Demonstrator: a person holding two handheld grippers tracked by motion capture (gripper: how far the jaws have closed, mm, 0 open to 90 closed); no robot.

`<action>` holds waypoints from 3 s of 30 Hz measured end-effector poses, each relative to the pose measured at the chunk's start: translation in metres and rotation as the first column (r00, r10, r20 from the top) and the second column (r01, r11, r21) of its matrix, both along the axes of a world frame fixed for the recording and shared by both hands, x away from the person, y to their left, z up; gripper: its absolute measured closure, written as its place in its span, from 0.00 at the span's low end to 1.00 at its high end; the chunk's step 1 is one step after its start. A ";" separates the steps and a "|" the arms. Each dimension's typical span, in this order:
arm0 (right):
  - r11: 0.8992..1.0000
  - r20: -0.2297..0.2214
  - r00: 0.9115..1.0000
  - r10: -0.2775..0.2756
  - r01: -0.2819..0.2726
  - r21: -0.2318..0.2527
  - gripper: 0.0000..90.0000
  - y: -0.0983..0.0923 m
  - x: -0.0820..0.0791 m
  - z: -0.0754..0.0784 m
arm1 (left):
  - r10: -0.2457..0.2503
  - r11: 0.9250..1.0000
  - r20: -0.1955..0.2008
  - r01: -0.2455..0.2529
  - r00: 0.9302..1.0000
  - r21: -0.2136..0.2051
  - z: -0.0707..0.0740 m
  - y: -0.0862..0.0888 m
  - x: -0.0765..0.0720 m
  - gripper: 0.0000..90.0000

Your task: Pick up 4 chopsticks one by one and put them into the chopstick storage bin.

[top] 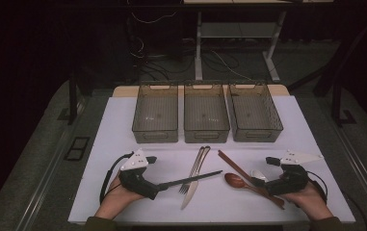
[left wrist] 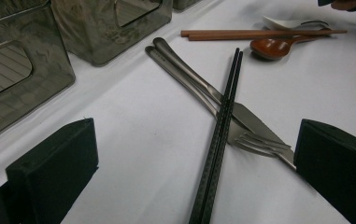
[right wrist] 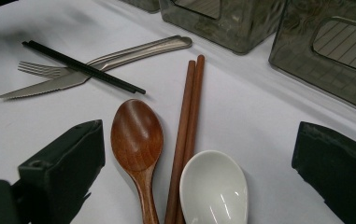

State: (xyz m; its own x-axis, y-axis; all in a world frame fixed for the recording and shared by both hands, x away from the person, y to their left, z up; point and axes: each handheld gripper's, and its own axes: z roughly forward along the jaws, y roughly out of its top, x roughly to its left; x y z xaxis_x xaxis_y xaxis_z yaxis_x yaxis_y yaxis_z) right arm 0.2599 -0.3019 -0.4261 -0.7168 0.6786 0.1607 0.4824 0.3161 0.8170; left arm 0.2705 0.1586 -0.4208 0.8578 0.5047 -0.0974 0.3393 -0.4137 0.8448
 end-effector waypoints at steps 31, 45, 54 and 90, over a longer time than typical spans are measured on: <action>0.990 -0.143 0.990 0.017 -0.037 -0.136 0.46 -0.027 0.003 -0.009 | 0.002 1.000 -0.005 -0.002 1.000 -0.001 -0.001 0.002 -0.002 0.00; 0.979 -0.191 0.980 0.053 -0.088 -0.184 0.66 -0.032 -0.004 -0.015 | -0.003 1.000 -0.008 0.003 1.000 0.001 -0.001 0.001 -0.001 0.00; 0.967 -0.193 0.979 0.072 -0.116 -0.225 0.74 -0.030 -0.006 -0.016 | -0.003 1.000 -0.008 0.003 1.000 0.001 -0.001 0.001 0.000 0.00; 0.990 -0.190 0.980 0.050 -0.073 -0.116 0.66 -0.027 0.016 -0.017 | -0.007 1.000 -0.010 0.007 1.000 0.004 -0.002 -0.001 -0.001 0.00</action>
